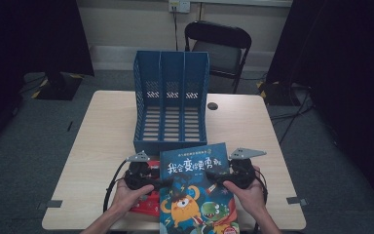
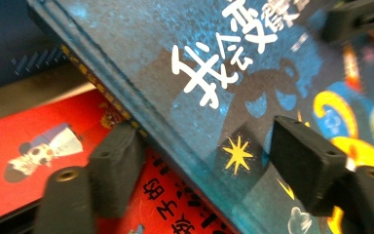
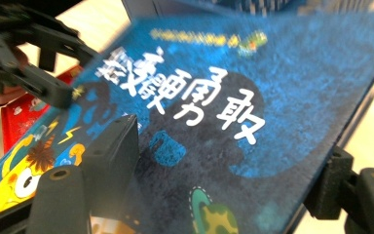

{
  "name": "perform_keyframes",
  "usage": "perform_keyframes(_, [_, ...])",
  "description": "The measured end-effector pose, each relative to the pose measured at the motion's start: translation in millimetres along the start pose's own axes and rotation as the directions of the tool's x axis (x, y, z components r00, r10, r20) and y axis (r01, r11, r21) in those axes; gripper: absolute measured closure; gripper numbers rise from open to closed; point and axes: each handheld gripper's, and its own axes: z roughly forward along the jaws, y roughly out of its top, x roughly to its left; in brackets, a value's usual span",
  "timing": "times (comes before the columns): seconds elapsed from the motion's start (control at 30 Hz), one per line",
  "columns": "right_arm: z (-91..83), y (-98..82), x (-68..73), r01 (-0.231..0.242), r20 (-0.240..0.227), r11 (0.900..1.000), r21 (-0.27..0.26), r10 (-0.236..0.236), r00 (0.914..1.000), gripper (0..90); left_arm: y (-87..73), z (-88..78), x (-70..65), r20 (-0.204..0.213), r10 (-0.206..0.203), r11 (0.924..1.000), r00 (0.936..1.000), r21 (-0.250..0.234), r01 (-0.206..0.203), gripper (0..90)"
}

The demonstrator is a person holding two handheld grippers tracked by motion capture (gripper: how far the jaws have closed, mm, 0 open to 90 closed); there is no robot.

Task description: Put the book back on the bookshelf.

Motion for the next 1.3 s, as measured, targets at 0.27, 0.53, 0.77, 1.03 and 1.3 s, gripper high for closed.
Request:
perform_keyframes(0.27, [3.6,1.3,-1.4,-0.058,0.012,0.998,0.02,0.058,0.9982,25.3,1.9,-4.5,-0.4,-0.001,-0.033,0.9992,0.9994,-0.024,0.033,36.0])
perform_keyframes(0.53, [1.9,7.7,-0.5,-0.079,0.032,0.997,0.0,0.079,0.9964,24.1,7.8,-13.2,-3.8,-0.001,-0.039,0.9974,0.9993,-0.062,0.039,43.0])
perform_keyframes(0.77, [-1.3,15.6,0.6,-0.075,0.036,0.996,-0.037,0.077,0.9964,23.2,17.7,-23.8,-5.8,-0.014,-0.031,0.9954,0.9994,-0.092,0.03,49.2])
perform_keyframes(1.03, [-2.9,26.3,6.1,-0.056,0.054,0.997,-0.052,0.059,0.9968,22.8,24.6,-33.7,-6.8,-0.014,-0.037,0.9903,0.9992,-0.134,0.034,52.5])
perform_keyframes(1.3, [-6.1,40.1,5.6,-0.069,0.058,0.996,-0.059,0.072,0.9957,22.4,40.1,-41.3,-9.5,-0.036,-0.005,0.9889,0.9994,-0.148,-0.001,54.1])
